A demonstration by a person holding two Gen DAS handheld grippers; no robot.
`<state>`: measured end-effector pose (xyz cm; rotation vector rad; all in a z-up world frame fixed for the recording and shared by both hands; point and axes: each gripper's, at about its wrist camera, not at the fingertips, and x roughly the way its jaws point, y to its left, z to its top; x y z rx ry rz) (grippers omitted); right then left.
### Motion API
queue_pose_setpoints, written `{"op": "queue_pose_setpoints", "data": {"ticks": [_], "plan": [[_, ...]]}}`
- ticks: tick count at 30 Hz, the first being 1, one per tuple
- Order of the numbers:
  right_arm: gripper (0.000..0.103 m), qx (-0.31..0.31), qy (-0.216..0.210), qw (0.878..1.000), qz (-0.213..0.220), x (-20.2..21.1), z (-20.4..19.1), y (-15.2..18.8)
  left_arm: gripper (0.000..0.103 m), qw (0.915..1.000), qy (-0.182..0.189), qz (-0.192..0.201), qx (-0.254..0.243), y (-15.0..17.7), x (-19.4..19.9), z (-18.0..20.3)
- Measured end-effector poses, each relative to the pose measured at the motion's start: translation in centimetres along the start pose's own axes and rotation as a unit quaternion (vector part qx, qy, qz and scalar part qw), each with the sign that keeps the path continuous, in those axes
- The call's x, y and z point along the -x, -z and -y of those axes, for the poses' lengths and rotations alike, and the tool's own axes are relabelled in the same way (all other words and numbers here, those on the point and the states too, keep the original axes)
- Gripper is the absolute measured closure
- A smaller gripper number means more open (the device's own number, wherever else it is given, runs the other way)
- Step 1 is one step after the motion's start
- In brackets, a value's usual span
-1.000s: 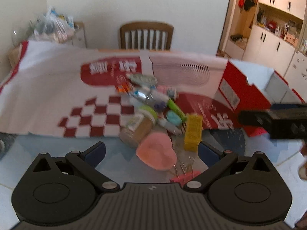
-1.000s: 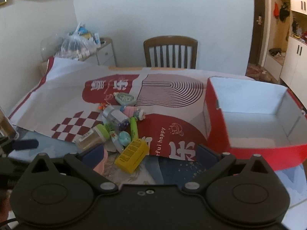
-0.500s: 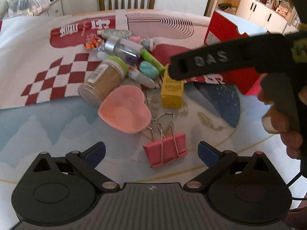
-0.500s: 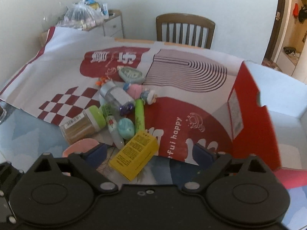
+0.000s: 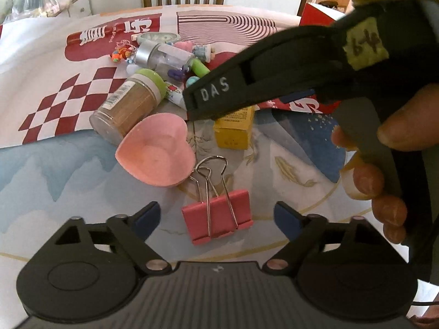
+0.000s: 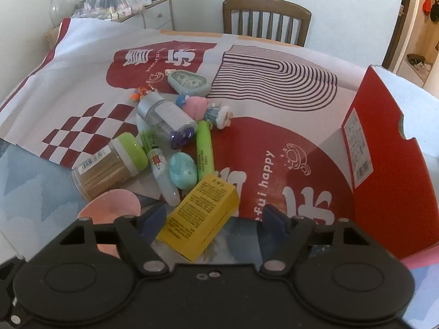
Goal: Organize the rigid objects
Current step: 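Grasp the yellow box with the right gripper while the left gripper grasps the pink binder clip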
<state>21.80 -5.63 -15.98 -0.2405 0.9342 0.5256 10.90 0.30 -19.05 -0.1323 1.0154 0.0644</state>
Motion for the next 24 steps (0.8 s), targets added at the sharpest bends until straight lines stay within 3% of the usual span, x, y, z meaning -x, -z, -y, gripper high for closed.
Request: {"op": "queue_pose_setpoints", "data": {"ticks": [11,15,20,24], "plan": [[0.04,-0.022,-0.007,1.0,-0.017,-0.4,-0.1,-0.3,0.039,0.9997,-0.02,0.007,-0.015,0.2,0.3,0.2],[0.051,-0.033,-0.01,0.999,-0.022,0.0,0.3,0.1,0.051,0.9997,-0.02,0.01,-0.009,0.4,0.6,-0.3],[0.068,-0.045,-0.021,0.998,-0.023,0.6,0.5,0.4,0.052,0.9999,-0.012,0.011,-0.001,0.5,0.9,-0.7],[0.071,-0.044,-0.01,0.999,-0.02,0.9,0.4,0.7,0.053,0.9999,-0.004,0.009,0.009,0.6,1.1,-1.2]]}}
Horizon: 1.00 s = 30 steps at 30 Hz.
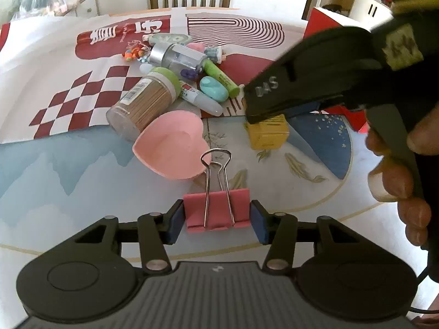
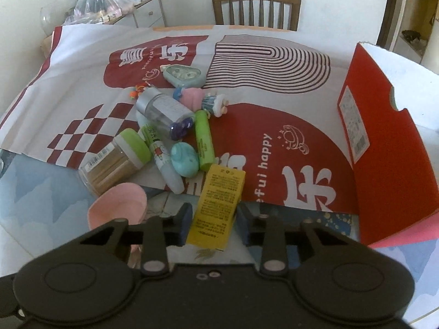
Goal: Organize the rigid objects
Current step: 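Grasp the yellow box with the right gripper while the left gripper grasps the pink binder clip, then carry the yellow box and pink binder clip into the shoebox with both grippers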
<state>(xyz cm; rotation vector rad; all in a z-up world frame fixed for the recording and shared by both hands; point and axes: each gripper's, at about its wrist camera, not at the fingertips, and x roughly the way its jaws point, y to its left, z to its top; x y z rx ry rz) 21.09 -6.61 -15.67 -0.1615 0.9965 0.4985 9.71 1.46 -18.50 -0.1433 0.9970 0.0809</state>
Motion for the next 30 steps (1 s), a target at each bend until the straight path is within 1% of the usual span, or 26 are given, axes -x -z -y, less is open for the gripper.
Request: {"op": "queue_pose_setpoints", "data": {"ticks": [2,8,14,19,20,21,24,26,28,29,30], "plan": [[0.074,-0.006,0.006,1.0,0.002,0.3,0.2,0.1,0.053,1.0,0.005,-0.001,0.006,0.0,0.1,-0.3],[0.074,-0.012,0.02,1.0,0.015,1.9,0.9,0.6,0.053,0.9996,0.017,-0.004,0.021,0.5,0.7,-1.1],[0.075,-0.029,0.017,0.999,0.024,4.2,1.3,1.5,0.054,0.9992,0.026,0.019,0.023,0.5,2.4,-1.5],[0.075,-0.028,0.021,0.999,0.04,6.8,1.0,2.1,0.054,0.9984,0.039,0.033,0.023,0.4,3.6,-1.6],[0.095,-0.03,0.022,0.998,0.044,7.4,1.0,2.3,0.054,0.9982,0.041,0.037,0.024,0.4,3.9,-1.7],[0.103,-0.031,0.021,0.998,0.048,8.0,1.1,2.3,0.054,0.9979,0.043,0.042,0.025,0.3,4.3,-1.7],[0.103,-0.03,0.023,0.997,0.062,9.8,1.2,2.4,0.054,0.9969,0.045,0.059,0.025,0.1,5.3,-1.8],[0.103,-0.016,0.026,0.998,0.061,10.1,1.4,2.5,0.054,0.9962,0.046,0.067,0.03,0.1,5.8,-2.1],[0.103,-0.014,0.036,0.998,0.058,10.2,1.9,2.9,0.054,0.9959,0.046,0.067,0.04,0.2,5.9,-2.5],[0.1,-0.018,0.03,0.998,0.05,10.1,2.4,3.1,0.054,0.9958,0.046,0.066,0.043,0.3,6.0,-2.7],[0.092,-0.024,0.025,0.998,0.045,10.1,2.7,3.4,0.054,0.9958,0.045,0.066,0.045,0.5,6.1,-2.8]]}}
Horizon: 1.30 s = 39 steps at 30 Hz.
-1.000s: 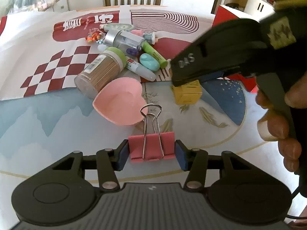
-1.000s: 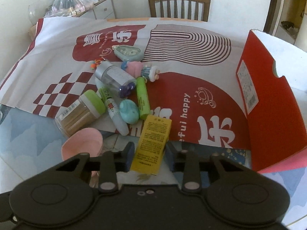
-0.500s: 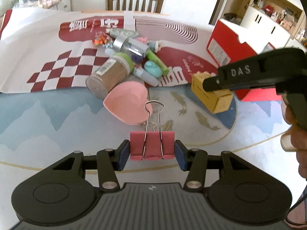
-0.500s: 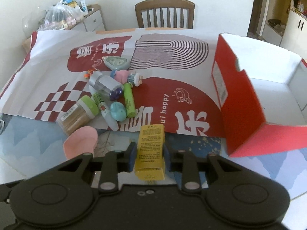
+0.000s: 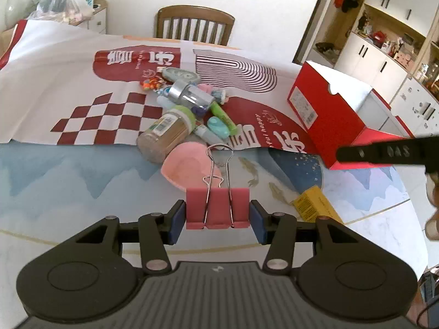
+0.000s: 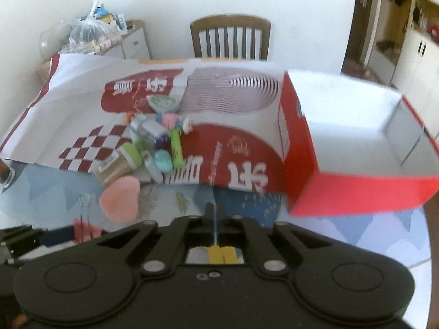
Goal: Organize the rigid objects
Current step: 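Carry the yellow box and pink binder clip into the shoebox with both grippers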
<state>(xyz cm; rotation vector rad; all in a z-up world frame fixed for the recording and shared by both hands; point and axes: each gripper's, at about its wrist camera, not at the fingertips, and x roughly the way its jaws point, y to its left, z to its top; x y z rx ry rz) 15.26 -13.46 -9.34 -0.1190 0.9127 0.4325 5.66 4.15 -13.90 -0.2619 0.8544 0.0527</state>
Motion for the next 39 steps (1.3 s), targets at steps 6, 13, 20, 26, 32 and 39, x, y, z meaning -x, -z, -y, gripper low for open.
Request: {"op": "queue_pose_setpoints", "data": {"ticks": [6,13,20,26,32,39], "plan": [[0.031,0.011,-0.019,0.999,-0.033,-0.7,1.2,2.8,0.054,1.0,0.001,-0.007,0.001,0.6,0.1,-0.2],[0.038,0.048,-0.026,0.995,-0.081,-4.0,1.1,5.0,0.054,0.9999,-0.001,-0.014,-0.01,1.0,0.2,0.3],[0.058,0.057,-0.017,0.994,-0.094,-5.7,0.9,5.4,0.054,0.9997,0.0,-0.017,-0.019,1.1,0.3,0.6],[0.074,0.061,-0.008,0.993,-0.096,-6.0,1.1,5.4,0.054,0.9997,0.001,-0.017,-0.02,1.1,0.2,0.7],[0.075,0.05,-0.005,0.996,-0.074,-4.2,1.2,4.8,0.054,0.9996,0.005,-0.007,-0.027,0.7,0.8,1.3],[0.075,0.022,-0.02,0.999,-0.027,0.5,2.1,2.6,0.054,0.9988,0.014,0.015,-0.045,-1.3,2.0,3.0]]}}
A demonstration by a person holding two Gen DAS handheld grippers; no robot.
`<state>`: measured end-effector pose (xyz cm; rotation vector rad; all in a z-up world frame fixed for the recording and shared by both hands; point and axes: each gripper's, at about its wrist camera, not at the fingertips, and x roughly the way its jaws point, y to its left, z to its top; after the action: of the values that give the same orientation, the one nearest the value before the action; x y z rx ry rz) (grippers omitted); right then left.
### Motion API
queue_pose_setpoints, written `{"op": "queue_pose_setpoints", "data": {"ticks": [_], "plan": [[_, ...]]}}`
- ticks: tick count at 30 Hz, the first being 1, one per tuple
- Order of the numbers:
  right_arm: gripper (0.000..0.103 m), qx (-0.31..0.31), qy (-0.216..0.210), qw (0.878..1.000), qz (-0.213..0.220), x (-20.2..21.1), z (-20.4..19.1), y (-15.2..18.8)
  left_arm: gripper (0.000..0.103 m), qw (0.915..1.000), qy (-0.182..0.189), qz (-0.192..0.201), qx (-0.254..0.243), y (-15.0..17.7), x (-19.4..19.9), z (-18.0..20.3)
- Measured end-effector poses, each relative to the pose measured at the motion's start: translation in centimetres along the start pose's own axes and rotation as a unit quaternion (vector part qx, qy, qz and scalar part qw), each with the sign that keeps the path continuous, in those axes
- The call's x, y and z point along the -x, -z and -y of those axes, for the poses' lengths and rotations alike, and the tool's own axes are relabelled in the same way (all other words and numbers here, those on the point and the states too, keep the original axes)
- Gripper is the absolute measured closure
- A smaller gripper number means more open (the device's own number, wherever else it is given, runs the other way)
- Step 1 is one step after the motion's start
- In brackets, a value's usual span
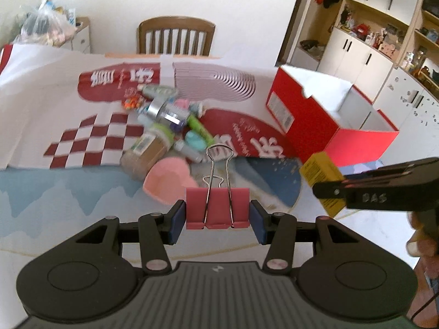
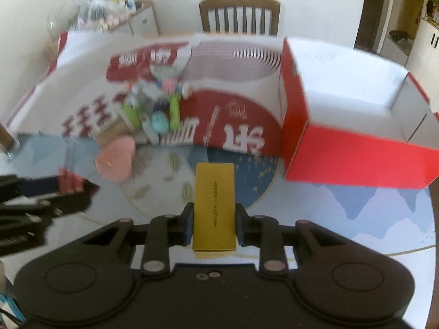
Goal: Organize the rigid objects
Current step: 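Carry the yellow box and pink binder clip into the shoebox with both grippers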
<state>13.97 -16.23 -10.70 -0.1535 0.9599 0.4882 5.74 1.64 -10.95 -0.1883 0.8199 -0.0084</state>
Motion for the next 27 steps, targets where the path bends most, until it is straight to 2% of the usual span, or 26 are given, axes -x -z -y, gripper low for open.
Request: {"op": "queue_pose_setpoints", "data": {"ticks": [6,12,20,27], "plan": [[0.075,-0.018,-0.002,0.999,0.04,4.0,2.1,-2.4,0.054,0.9995,0.021,0.009,-0.019,-3.4,0.3,2.5],[0.075,-0.034,0.005,0.997,0.062,5.6,6.0,-4.1,0.054,0.9982,0.044,0.019,-0.037,-7.1,-0.9,6.5],[0.075,-0.05,0.014,0.995,0.08,5.9,12.9,-5.5,0.054,0.9964,0.059,0.024,-0.056,-11.6,-4.6,13.2],[0.075,-0.043,0.023,0.996,0.073,3.8,18.4,-6.9,0.054,0.9963,0.052,0.012,-0.066,-14.9,-9.6,18.3]]}}
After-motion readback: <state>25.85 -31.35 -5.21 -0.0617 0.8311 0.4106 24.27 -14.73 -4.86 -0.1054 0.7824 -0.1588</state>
